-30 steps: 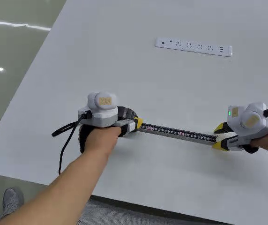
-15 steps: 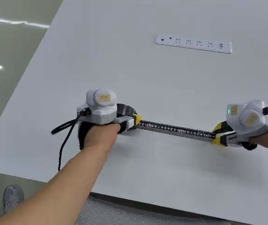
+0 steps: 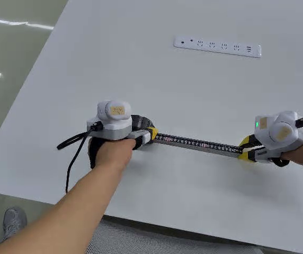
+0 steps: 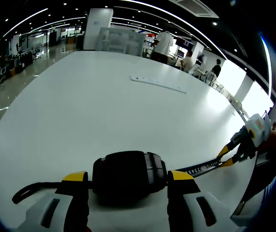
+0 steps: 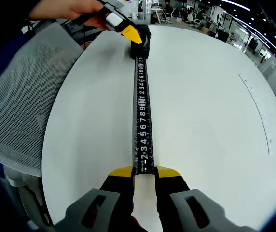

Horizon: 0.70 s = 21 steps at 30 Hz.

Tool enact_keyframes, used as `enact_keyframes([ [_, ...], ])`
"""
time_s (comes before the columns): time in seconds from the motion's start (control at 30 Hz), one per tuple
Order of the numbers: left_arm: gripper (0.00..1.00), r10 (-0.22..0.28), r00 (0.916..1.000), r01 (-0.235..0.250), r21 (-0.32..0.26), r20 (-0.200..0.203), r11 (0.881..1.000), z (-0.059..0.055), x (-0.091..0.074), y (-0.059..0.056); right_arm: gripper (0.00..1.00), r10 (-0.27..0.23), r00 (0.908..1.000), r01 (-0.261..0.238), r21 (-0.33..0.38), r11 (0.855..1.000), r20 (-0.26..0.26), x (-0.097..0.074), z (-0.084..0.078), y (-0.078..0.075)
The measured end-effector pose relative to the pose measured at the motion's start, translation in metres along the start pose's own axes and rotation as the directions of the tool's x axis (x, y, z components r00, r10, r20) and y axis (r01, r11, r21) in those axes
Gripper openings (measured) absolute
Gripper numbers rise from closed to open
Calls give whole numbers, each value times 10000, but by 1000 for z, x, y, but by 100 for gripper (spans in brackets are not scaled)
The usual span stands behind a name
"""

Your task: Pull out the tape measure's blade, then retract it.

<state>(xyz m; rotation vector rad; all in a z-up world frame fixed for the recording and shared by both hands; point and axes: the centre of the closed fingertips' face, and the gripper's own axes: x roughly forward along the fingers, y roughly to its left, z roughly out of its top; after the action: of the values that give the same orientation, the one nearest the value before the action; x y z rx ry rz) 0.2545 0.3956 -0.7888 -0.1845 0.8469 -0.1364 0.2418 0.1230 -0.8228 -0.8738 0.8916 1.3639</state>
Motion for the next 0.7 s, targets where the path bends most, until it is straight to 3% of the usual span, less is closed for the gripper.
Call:
enact_keyframes([
  [0.4, 59, 133, 9998, -133, -16, 138, 9999, 0, 0, -3, 12, 46, 10000, -46, 21, 10000, -27, 0, 1, 1],
  [0.7, 57, 179, 9998, -179, 44, 3, 9998, -1, 0, -2, 12, 33, 10000, -33, 15, 10000, 20, -1, 2, 1],
])
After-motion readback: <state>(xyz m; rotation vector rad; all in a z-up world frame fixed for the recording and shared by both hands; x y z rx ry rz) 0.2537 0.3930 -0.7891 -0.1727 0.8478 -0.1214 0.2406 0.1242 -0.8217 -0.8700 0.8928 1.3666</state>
